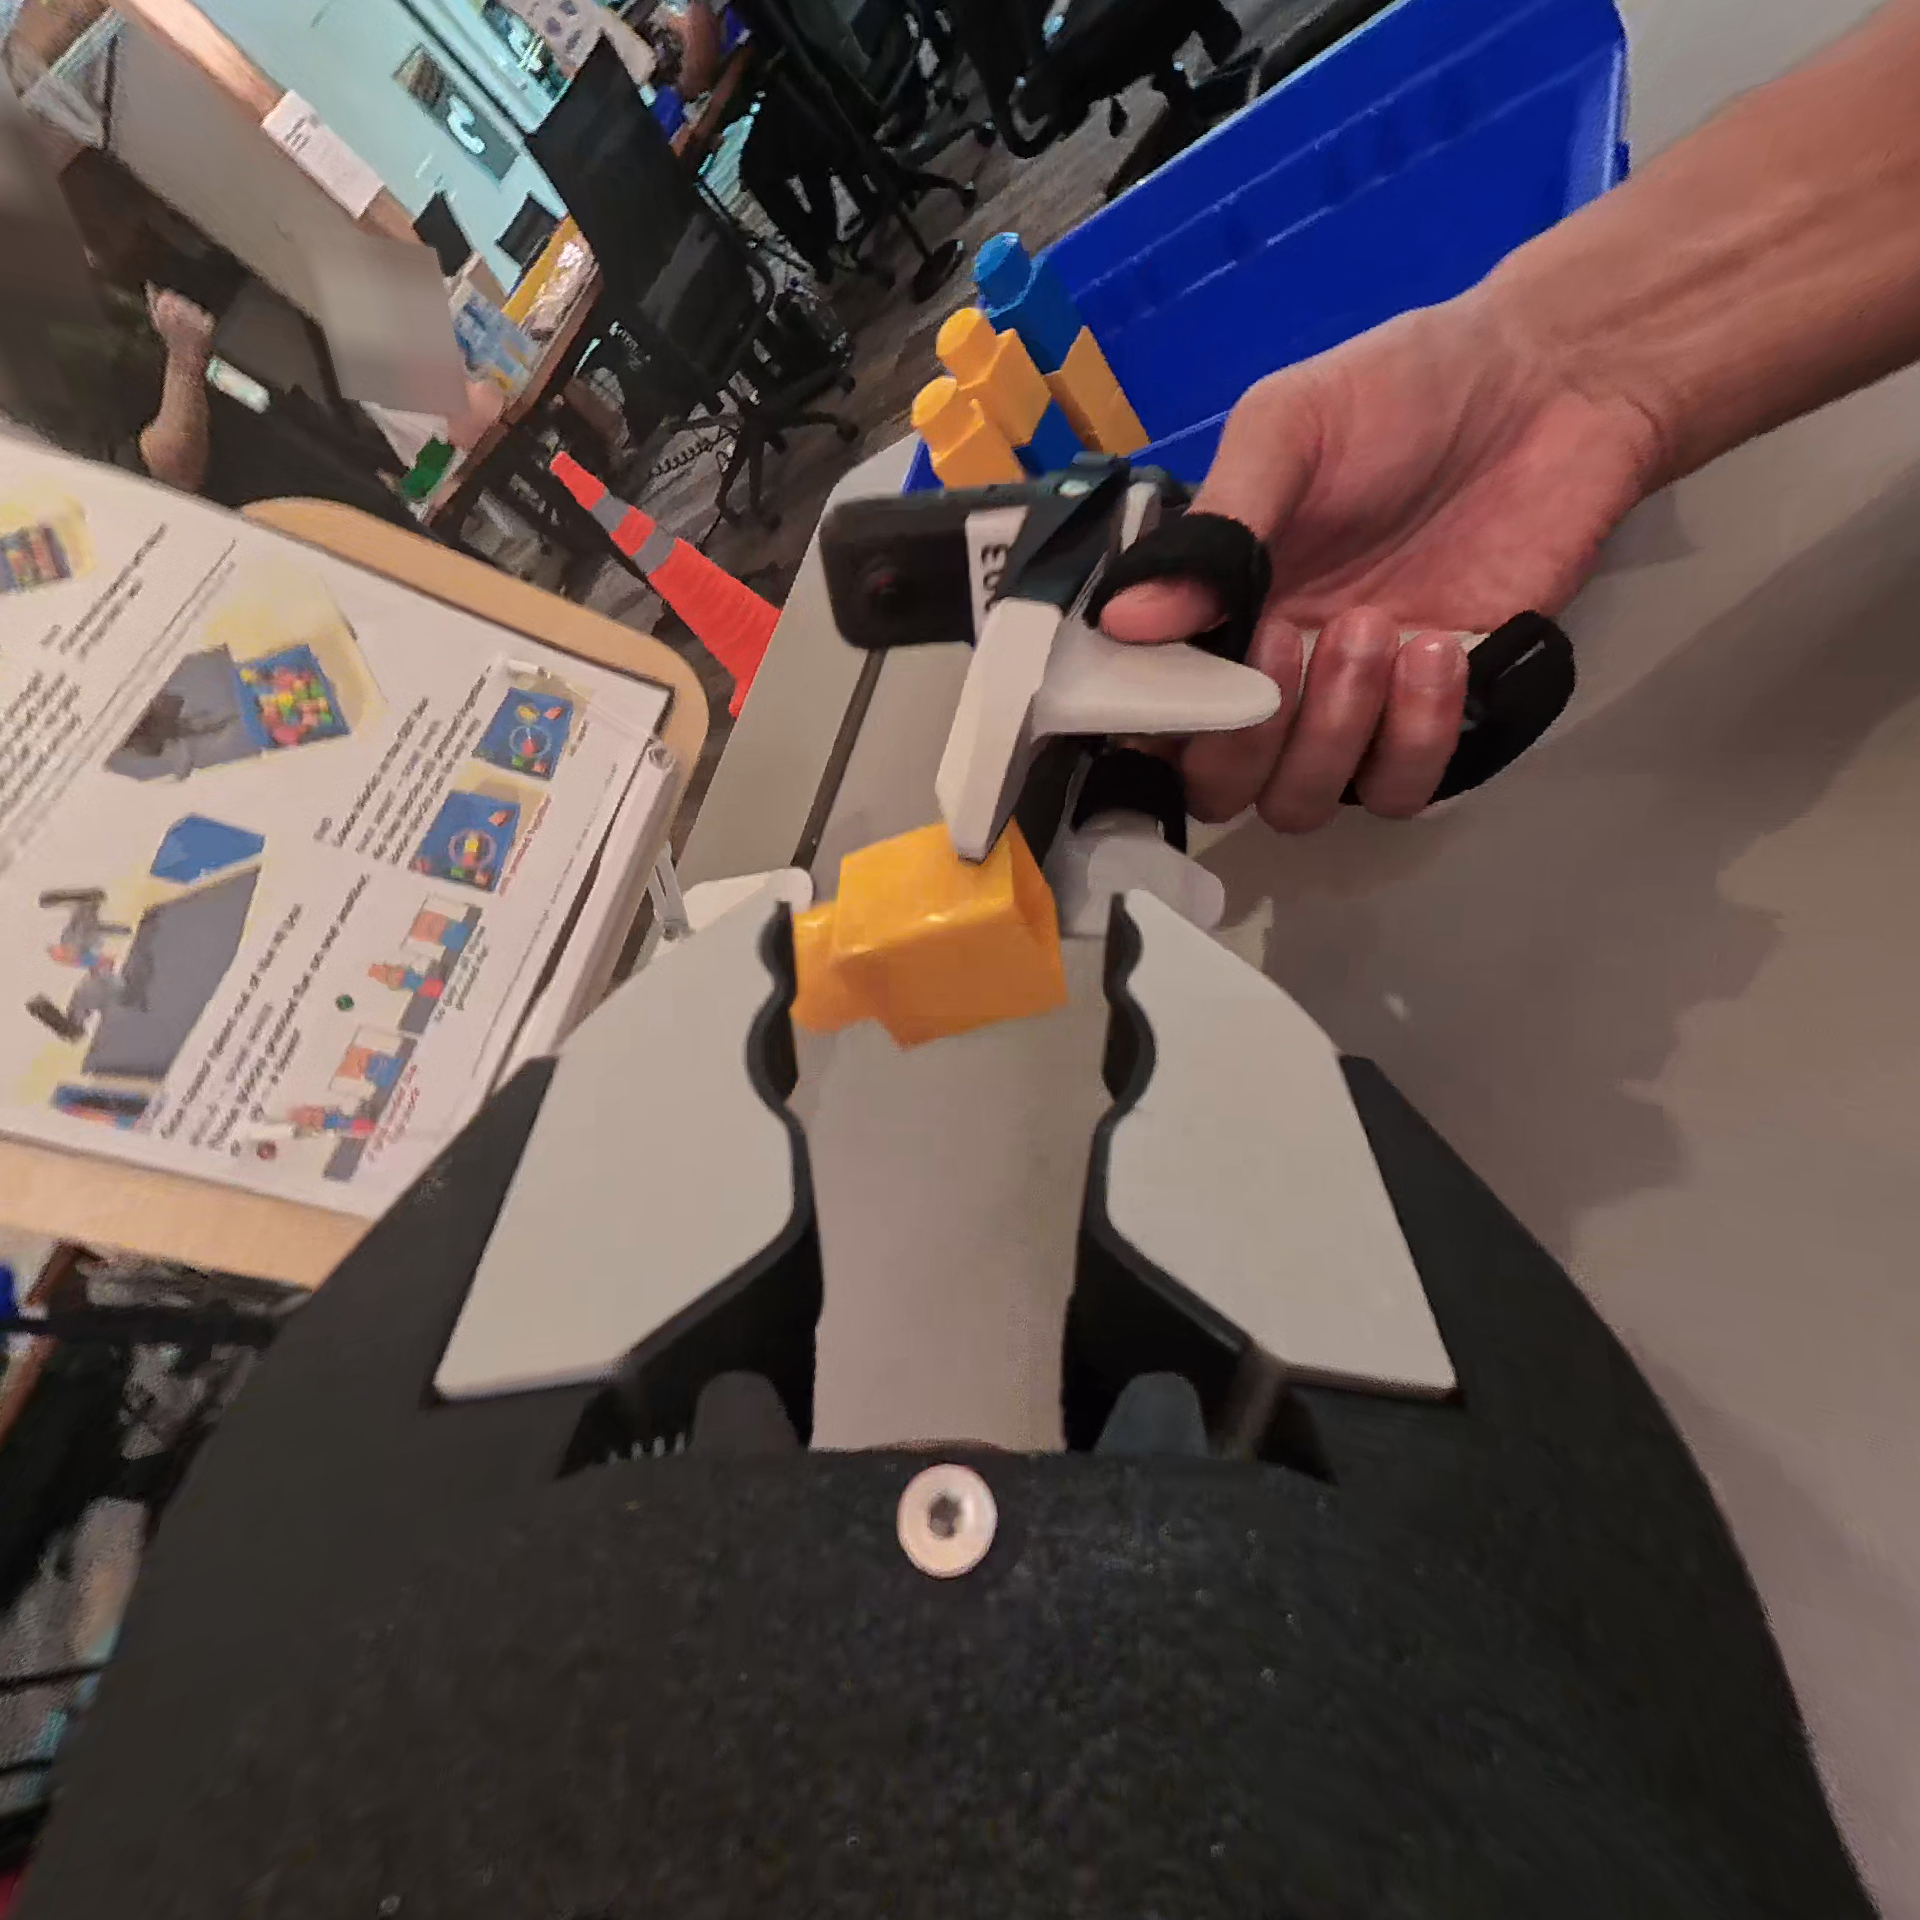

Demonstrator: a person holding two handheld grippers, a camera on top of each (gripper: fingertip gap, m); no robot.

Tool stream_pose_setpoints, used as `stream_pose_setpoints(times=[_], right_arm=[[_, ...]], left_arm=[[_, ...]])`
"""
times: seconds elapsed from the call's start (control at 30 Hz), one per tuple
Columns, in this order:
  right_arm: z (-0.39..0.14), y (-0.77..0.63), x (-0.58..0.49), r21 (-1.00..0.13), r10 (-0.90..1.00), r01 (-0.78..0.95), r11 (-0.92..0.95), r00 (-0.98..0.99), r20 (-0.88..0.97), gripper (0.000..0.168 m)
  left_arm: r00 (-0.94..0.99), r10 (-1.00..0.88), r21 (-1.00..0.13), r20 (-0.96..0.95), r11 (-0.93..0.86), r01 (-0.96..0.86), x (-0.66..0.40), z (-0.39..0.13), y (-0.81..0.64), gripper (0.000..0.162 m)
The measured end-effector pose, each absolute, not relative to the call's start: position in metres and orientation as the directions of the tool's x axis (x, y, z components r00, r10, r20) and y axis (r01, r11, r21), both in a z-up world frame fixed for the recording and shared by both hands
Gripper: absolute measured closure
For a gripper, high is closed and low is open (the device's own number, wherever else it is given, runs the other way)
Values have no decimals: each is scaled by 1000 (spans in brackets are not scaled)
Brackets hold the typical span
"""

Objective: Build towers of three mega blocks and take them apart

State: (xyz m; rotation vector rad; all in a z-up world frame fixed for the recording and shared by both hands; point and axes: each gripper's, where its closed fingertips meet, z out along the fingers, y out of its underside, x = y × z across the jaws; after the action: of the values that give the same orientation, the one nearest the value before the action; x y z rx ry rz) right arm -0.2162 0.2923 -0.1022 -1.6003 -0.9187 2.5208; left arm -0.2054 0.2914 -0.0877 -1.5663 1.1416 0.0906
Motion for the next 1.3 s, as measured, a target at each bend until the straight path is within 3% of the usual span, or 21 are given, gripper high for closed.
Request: stream_pose_setpoints(times=[0.1, 0.23, 0.37, 0.53, 0.7, 0.8, 0.97, 1.07, 1.2, 1.3], right_arm=[[-100, 293, -210, -610, 480, 203, -766, -451, -753, 127], [-107, 282, -197, -830, 752, 109, -547, -371, -544, 128], [-127, 266, -180, -922, 871, 78, -380, -305, -385, 128], [-160, 256, -164, -925, 890, 130, -357, -254, -379, 127], [-160, 257, -164, -914, 878, 135, -382, -256, -404, 127], [-162, 253, -165, -922, 886, 151, -357, -258, -385, 127], [-167, 248, -166, -926, 891, 178, -332, -263, -370, 128], [-168, 246, -166, -931, 896, 188, -312, -269, -354, 128], [-168, 245, -164, -931, 894, 188, -313, -274, -356, 128], [-167, 244, -163, -931, 892, 189, -313, -279, -356, 128]], left_arm=[[645, -611, -821, -460, 16, -570, -219, -91, 276, 101], [806, -581, -939, -116, -201, -280, -241, -114, 250, 91], [878, -447, -924, 170, -382, -15, -272, -146, 214, 80], [974, -182, -871, 136, -491, 30, -356, -158, 171, 82], [1000, -6, -792, 23, -611, 14, -441, -151, 160, 88], [978, 44, -655, -205, -749, -103, -492, -158, 168, 89], [813, -125, -199, -568, -938, -283, -553, -184, 189, 92], [718, -279, 37, -638, -942, -334, -572, -198, 197, 94], [727, -342, 163, -596, -937, -308, -589, -214, 199, 89], [723, -356, 197, -592, -934, -299, -597, -222, 202, 113]])
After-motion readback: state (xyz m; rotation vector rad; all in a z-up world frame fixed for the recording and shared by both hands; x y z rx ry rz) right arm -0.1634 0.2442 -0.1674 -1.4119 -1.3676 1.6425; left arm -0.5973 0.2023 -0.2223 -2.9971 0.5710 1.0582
